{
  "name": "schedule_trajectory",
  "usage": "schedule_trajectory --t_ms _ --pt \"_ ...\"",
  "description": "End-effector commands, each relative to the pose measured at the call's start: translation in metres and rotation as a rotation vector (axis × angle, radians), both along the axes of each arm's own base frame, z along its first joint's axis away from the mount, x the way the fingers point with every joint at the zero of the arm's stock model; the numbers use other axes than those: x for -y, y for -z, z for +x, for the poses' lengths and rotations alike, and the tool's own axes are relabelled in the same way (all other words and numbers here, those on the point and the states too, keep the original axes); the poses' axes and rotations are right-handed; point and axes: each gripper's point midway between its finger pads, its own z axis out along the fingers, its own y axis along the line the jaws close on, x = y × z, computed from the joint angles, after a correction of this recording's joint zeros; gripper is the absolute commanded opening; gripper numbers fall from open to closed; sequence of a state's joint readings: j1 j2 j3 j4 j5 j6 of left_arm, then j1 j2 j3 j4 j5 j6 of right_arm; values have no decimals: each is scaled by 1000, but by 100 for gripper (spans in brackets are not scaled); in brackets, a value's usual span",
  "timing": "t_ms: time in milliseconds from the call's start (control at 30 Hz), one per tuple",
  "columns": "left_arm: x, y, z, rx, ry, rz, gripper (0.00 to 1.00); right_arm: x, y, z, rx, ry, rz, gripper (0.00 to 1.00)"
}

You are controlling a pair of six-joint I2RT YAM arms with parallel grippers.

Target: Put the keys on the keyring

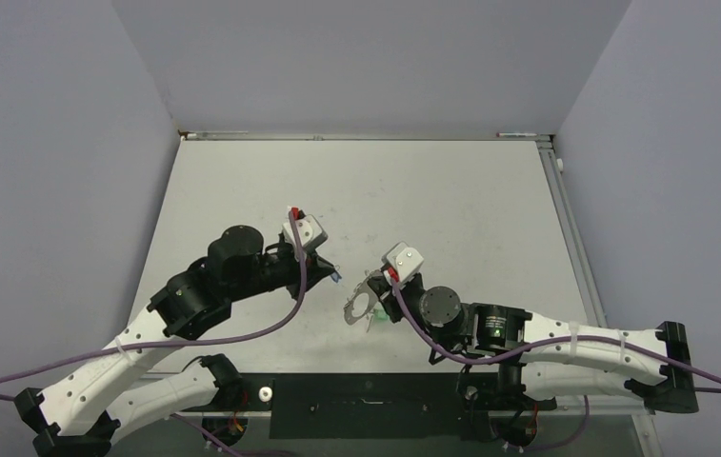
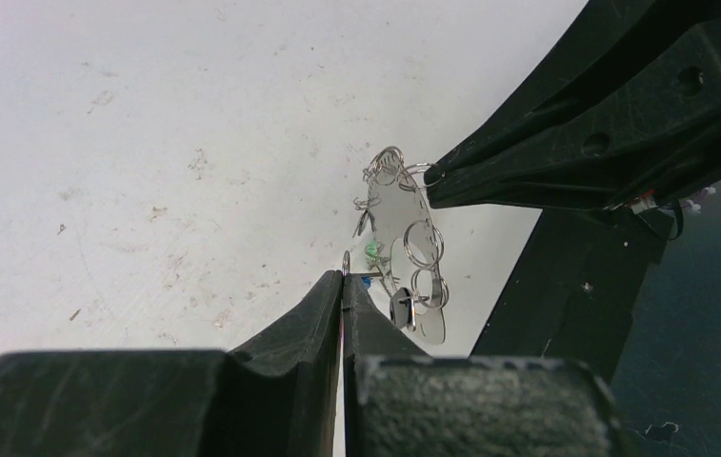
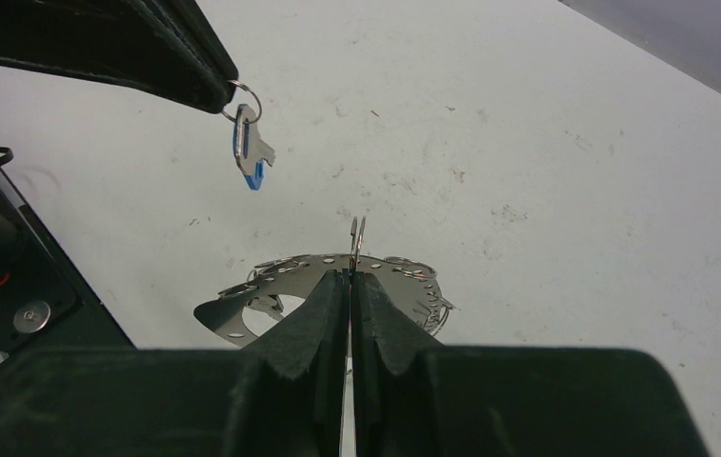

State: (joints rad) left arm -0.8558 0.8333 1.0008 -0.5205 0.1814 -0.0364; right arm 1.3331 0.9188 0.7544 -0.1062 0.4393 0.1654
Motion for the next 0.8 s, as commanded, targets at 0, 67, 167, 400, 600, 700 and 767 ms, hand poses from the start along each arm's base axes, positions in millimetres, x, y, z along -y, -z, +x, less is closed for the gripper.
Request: schedule_trajectory --t_ms 0,67,167,400,600,700,767 --pt "4 -7 7 37 -16 -32 0 -18 -37 -5 17 -23 110 5" --pt "5 -1 6 22 -13 -25 0 -22 -37 -6 13 -29 111 5" --pt "7 3 4 7 -2 -21 0 -28 -37 -9 10 -37 106 5" --pt "10 5 -2 -10 35 -32 0 -35 -36 -9 11 -41 109 5" --pt "11 8 -6 -23 52 -35 0 -38 -36 -9 14 -46 102 5" --pt "12 9 -8 -27 60 -35 0 -40 -42 -8 23 -42 124 5" --pt "13 10 -9 -31 67 -36 0 -40 -43 -8 25 -39 128 5"
